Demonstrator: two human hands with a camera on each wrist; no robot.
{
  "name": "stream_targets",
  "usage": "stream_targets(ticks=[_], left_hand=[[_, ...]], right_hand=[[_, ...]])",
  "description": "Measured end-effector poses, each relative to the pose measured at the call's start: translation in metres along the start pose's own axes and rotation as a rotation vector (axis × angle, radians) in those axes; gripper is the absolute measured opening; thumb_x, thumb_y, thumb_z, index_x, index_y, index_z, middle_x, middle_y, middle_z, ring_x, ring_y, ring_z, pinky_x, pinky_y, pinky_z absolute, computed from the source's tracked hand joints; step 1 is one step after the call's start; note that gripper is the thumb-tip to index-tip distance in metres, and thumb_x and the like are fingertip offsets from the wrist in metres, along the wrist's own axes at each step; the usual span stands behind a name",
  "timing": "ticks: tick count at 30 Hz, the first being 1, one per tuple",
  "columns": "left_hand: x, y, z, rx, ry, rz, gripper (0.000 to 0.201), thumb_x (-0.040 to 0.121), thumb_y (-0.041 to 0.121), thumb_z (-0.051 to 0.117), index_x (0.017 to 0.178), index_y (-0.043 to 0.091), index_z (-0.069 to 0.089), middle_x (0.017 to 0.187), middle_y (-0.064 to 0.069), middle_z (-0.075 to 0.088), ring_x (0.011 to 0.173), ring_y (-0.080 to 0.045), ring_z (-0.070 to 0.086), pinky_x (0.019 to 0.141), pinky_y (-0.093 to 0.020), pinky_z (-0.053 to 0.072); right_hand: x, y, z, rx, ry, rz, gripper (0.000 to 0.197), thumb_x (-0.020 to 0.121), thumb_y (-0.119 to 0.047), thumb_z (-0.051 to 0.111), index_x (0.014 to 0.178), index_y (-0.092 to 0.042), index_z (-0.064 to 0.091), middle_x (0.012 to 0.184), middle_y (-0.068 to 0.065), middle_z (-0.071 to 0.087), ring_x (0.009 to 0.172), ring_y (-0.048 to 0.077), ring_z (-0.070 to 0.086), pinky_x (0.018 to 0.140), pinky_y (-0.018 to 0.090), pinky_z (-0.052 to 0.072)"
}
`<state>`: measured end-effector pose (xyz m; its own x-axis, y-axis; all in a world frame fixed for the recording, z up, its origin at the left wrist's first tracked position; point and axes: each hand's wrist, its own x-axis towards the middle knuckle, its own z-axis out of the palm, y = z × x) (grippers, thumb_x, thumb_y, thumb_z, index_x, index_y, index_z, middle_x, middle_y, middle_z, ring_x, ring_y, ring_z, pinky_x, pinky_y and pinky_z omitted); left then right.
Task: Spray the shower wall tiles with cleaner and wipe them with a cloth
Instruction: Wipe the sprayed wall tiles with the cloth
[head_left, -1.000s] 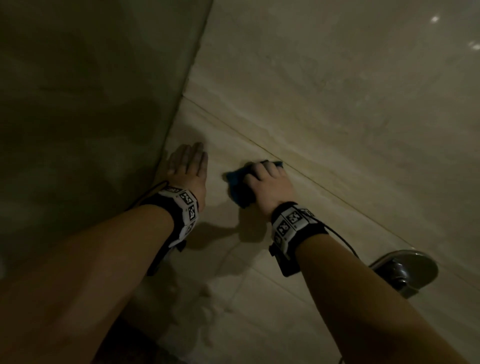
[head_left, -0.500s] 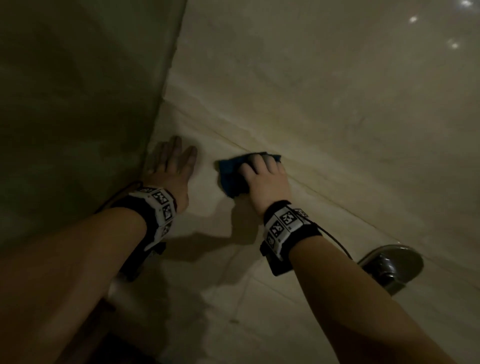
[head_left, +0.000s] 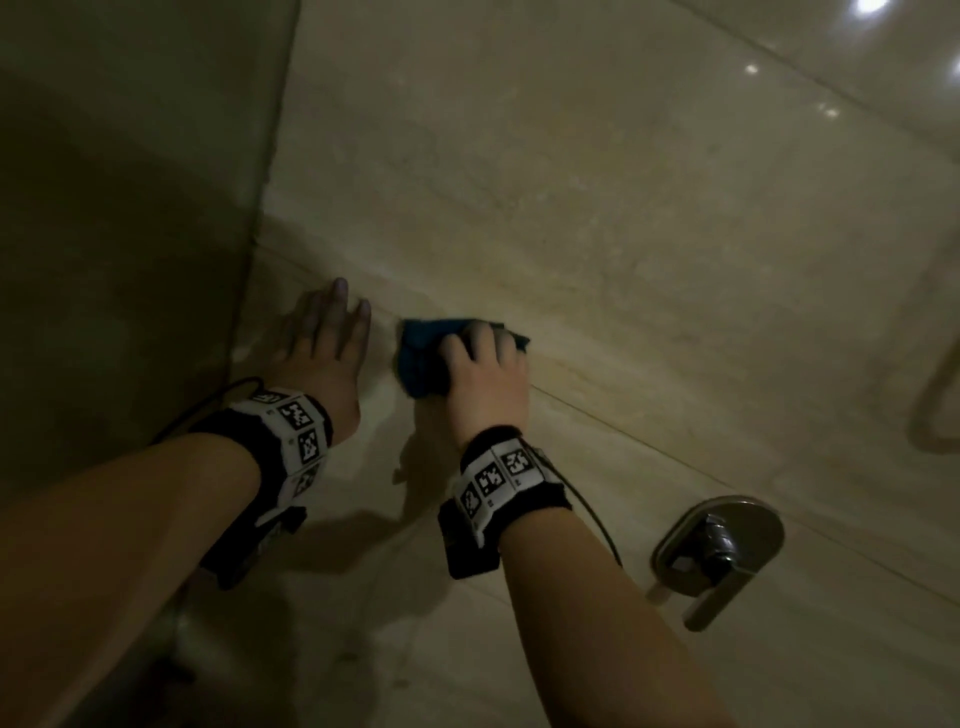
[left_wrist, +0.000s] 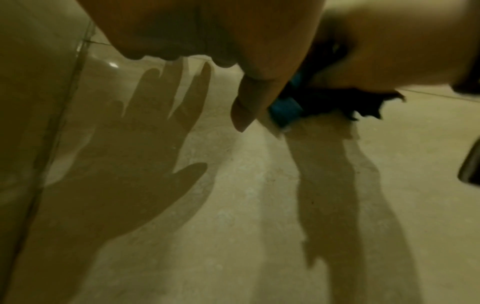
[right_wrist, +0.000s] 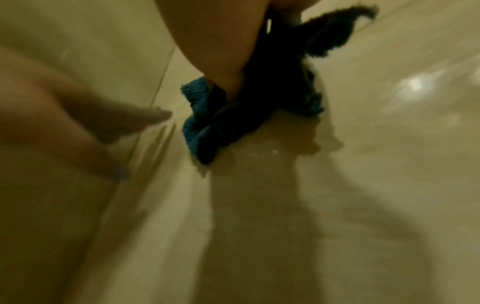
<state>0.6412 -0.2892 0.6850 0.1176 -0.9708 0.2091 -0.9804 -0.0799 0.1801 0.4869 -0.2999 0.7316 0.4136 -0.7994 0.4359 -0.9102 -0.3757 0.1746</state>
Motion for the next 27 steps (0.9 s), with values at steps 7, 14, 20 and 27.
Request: stream_targets(ticks=[7,14,20,27], left_hand=[[-0.004,0.009,-0.015,-0.006,0.000,0.014,0.093,0.091,0.027,0.049,0.146,0.016,-0.026,0.150,-0.012,-0.037,0.144,-0.033,-0.021,0.119,-0.045,0.001],[0.003,0.044,-0.027,-0.059,0.062,0.104,0.093,0.091,0.030,0.048,0.146,0.016,-0.026,0.150,-0.011,-0.038,0.144,-0.032,-0.023,0.119,-0.047,0.000],[0.002,0.065,-0.031,-0.204,0.054,0.030,0.095,0.092,0.038,0.048,0.145,0.018,-0.029,0.148,-0.012,-0.041,0.143,-0.033,-0.026,0.119,-0.048,-0.003],[0.004,0.073,-0.029,-0.125,0.034,0.060,0.096,0.092,0.040,0.047,0.144,0.018,-0.030,0.148,-0.012,-0.041,0.143,-0.034,-0.023,0.119,-0.050,0.000]], right_hand=[[0.000,0.034,-0.021,-0.015,0.125,0.066,0.037,0.093,-0.012,0.045,0.130,-0.012,0.049,0.140,0.015,0.042,0.128,0.035,0.035,0.105,0.041,0.029],[0.032,0.061,-0.067,0.060,0.507,0.191,0.031,0.083,-0.006,0.055,0.113,-0.009,0.061,0.121,0.021,0.055,0.112,0.040,0.048,0.090,0.044,0.041],[-0.006,0.055,-0.018,-0.022,0.367,0.105,0.030,0.065,-0.007,0.069,0.095,-0.008,0.067,0.100,0.020,0.066,0.089,0.039,0.063,0.076,0.040,0.053],[-0.007,0.069,-0.038,-0.098,0.335,0.102,0.026,0.068,-0.017,0.052,0.088,-0.012,0.068,0.094,0.015,0.067,0.084,0.035,0.065,0.070,0.036,0.054]])
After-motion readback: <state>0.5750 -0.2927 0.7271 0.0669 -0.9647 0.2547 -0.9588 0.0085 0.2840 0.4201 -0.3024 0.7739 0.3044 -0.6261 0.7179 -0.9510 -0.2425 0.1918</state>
